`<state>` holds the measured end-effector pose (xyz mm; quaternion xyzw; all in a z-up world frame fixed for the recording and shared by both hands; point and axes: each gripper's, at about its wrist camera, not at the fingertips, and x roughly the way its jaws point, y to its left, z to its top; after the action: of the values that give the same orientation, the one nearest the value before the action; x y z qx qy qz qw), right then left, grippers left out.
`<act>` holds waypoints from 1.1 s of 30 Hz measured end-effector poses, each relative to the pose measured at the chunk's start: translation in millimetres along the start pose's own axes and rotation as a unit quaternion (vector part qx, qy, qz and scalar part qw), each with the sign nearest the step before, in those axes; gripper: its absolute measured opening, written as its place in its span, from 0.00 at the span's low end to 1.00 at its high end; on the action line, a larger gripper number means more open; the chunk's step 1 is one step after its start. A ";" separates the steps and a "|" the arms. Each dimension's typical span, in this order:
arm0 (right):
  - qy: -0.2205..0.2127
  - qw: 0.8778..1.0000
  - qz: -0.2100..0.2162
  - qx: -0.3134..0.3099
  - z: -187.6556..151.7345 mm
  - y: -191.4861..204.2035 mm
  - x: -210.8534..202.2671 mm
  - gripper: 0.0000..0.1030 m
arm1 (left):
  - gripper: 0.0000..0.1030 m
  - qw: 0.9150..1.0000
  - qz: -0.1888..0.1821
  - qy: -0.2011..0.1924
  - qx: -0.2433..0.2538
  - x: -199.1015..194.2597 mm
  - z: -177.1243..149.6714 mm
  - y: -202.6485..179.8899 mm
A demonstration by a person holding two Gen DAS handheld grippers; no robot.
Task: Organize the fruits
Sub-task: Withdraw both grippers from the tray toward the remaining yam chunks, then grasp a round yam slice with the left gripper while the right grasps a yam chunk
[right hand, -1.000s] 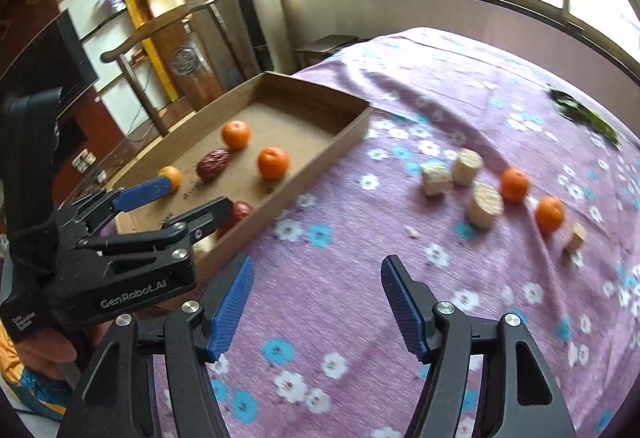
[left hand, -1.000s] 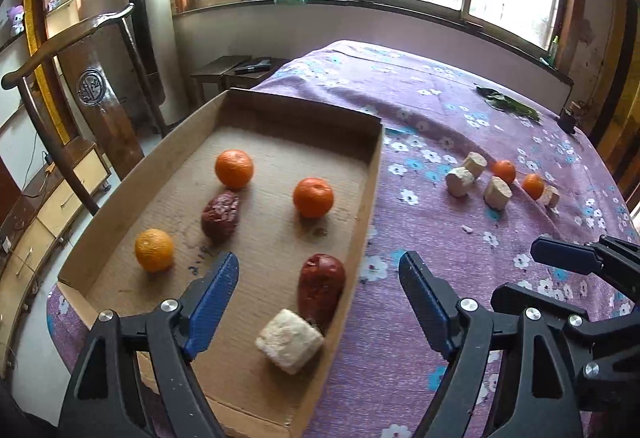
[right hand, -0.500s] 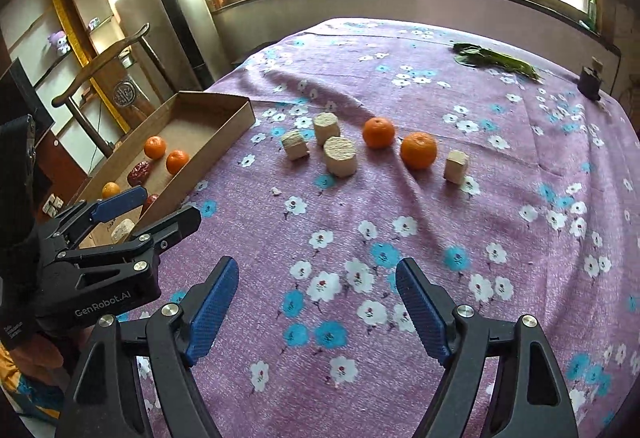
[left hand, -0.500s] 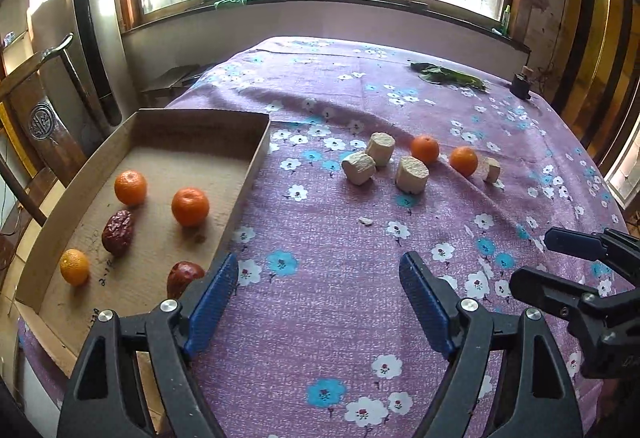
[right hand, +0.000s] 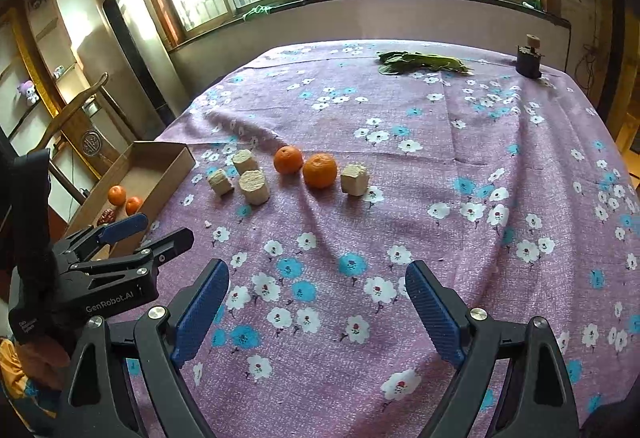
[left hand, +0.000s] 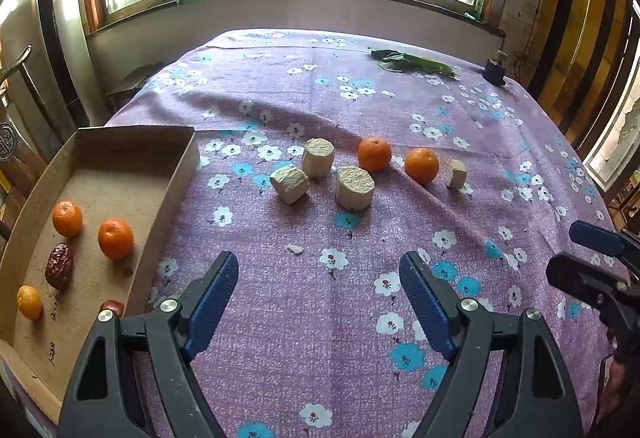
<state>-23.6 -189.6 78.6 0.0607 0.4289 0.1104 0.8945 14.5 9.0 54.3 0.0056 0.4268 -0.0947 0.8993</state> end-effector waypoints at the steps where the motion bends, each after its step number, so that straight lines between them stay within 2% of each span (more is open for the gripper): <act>1: 0.003 1.000 -0.003 -0.004 0.4 -0.2 1.4 0.90 | 0.80 1.000 -0.006 0.003 -0.005 5.1 3.1 -1.5; 10: 0.004 1.000 -0.011 -0.022 9.9 -8.2 1.9 0.90 | 0.80 1.000 -0.006 0.022 -0.008 43.2 23.3 -16.5; 19: 0.025 0.999 -0.013 -0.034 22.2 -19.2 25.1 0.90 | 0.79 0.999 0.006 0.032 -0.013 79.1 39.5 -21.9; 22: 0.033 0.998 -0.015 -0.047 29.6 -19.0 39.2 0.89 | 0.68 1.000 0.012 0.025 -0.011 82.5 42.7 -21.6; 24: 0.038 0.998 -0.011 -0.050 34.6 -20.1 51.0 0.88 | 0.35 0.999 0.003 0.036 -0.006 87.4 43.2 -22.2; 25: 0.040 0.998 -0.009 -0.050 37.0 -21.0 56.4 0.88 | 0.29 0.999 -0.009 0.049 -0.011 91.9 42.5 -20.3; 28: 0.050 0.997 -0.010 -0.051 44.0 -24.7 74.2 0.83 | 0.29 0.999 -0.009 0.044 -0.007 92.3 41.9 -19.4; 33: 0.060 0.997 -0.013 -0.046 51.2 -32.8 94.5 0.69 | 0.29 0.999 -0.017 0.044 -0.016 86.8 40.1 -13.8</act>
<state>78.6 -198.5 32.7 0.0076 0.4770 0.1218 0.8704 96.4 -22.6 14.0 -0.0119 0.4672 -0.1028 0.8781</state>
